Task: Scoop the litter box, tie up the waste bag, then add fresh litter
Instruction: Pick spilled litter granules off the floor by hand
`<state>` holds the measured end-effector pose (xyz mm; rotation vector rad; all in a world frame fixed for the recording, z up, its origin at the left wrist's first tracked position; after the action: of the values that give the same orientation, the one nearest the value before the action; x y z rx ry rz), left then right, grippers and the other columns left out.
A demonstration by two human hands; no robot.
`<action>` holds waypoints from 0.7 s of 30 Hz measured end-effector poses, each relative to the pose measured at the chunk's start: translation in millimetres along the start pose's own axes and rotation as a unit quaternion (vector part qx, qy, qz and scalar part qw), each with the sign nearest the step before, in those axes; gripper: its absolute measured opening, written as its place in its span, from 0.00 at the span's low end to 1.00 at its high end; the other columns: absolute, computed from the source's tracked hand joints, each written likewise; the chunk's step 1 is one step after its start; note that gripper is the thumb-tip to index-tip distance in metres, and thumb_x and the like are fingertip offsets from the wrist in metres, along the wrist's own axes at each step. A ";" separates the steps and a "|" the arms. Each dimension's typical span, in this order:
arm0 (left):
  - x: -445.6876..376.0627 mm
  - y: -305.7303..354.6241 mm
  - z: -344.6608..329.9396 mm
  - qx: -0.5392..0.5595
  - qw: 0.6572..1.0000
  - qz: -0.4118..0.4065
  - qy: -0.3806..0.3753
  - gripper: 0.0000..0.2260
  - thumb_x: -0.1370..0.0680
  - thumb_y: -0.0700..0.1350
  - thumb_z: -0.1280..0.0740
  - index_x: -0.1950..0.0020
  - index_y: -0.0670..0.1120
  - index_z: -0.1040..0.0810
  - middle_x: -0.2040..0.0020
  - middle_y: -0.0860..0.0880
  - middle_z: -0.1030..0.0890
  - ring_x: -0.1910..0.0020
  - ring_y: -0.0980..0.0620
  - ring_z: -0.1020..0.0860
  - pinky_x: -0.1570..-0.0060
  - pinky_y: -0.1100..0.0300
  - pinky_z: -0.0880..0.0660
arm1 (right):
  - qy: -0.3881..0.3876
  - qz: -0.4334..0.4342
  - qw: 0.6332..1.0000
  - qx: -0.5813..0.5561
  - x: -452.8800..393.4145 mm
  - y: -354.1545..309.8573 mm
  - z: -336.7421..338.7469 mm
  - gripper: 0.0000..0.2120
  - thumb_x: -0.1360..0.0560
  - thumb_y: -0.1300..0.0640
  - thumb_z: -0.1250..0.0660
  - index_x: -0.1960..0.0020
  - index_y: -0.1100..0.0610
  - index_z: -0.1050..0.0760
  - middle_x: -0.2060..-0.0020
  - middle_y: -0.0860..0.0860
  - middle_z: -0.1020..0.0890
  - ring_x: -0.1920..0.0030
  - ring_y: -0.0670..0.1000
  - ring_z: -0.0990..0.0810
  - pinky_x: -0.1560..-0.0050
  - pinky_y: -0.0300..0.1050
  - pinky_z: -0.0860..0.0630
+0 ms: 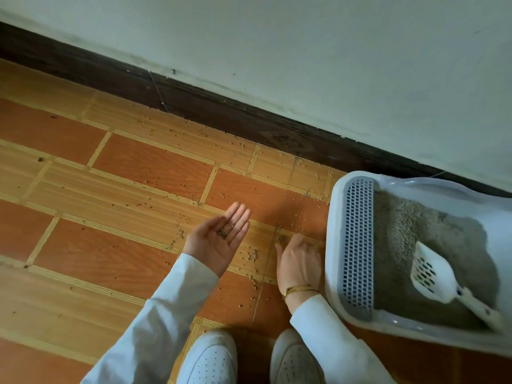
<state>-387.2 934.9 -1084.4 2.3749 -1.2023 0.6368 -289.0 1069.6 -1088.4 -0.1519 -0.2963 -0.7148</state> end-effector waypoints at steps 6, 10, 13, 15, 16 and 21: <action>5.4 -1.6 2.6 -0.001 1.000 -0.005 0.012 0.18 0.25 0.41 0.44 0.40 0.35 0.24 0.36 0.38 0.24 0.37 0.42 0.25 0.38 0.47 0.28 | 0.027 0.052 0.997 0.041 -17.8 -11.4 -0.6 0.16 0.18 0.49 0.49 0.38 0.59 0.34 0.50 0.56 0.18 0.49 0.57 0.20 0.47 0.49 0.29; 8.8 0.7 1.6 0.005 1.000 -0.010 0.018 0.18 0.23 0.40 0.46 0.40 0.34 0.24 0.36 0.38 0.24 0.37 0.42 0.25 0.38 0.47 0.28 | 0.037 0.088 0.995 0.025 -20.6 -14.2 2.0 0.14 0.18 0.52 0.49 0.39 0.59 0.32 0.51 0.55 0.17 0.51 0.55 0.19 0.50 0.47 0.27; 11.6 3.0 -2.0 0.007 1.000 -0.015 0.020 0.18 0.22 0.41 0.48 0.40 0.35 0.23 0.36 0.39 0.24 0.37 0.43 0.24 0.39 0.46 0.28 | 0.050 0.119 0.990 -0.055 -18.9 -17.8 8.9 0.11 0.18 0.52 0.47 0.44 0.58 0.31 0.60 0.52 0.19 0.62 0.52 0.20 0.65 0.40 0.28; 13.5 4.9 -6.1 0.008 0.999 -0.025 0.022 0.19 0.21 0.41 0.48 0.41 0.35 0.23 0.37 0.39 0.23 0.38 0.43 0.24 0.39 0.46 0.28 | 0.037 0.123 0.980 -0.154 -19.0 -22.6 17.3 0.10 0.19 0.52 0.45 0.51 0.58 0.31 0.69 0.50 0.24 0.70 0.49 0.26 0.74 0.35 0.36; 14.7 6.2 -8.4 0.010 0.999 -0.031 0.024 0.19 0.21 0.41 0.49 0.41 0.35 0.23 0.38 0.39 0.23 0.38 0.43 0.24 0.40 0.46 0.28 | 0.020 0.122 0.966 -0.226 -19.9 -25.7 22.9 0.10 0.19 0.53 0.43 0.55 0.58 0.31 0.71 0.49 0.26 0.73 0.48 0.28 0.75 0.34 0.38; 19.3 15.6 -22.2 0.033 0.997 -0.068 0.023 0.19 0.23 0.40 0.47 0.40 0.35 0.23 0.38 0.39 0.22 0.39 0.43 0.23 0.40 0.46 0.27 | -0.170 -0.047 0.603 -0.778 -22.0 -46.8 49.1 0.15 0.24 0.63 0.41 0.69 0.57 0.35 0.72 0.51 0.26 0.71 0.48 0.28 0.69 0.37 0.31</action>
<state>-394.7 925.9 -1053.1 2.4567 -1.0058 0.6933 -346.4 1060.0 -1047.2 -2.0092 0.0584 -0.8694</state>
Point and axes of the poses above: each hand's wrist, its own x-axis away from the middle knuckle, its own z-axis out of the back of the hand, y = z × x, the point moved 3 cm from there along -x, towards the middle knuckle
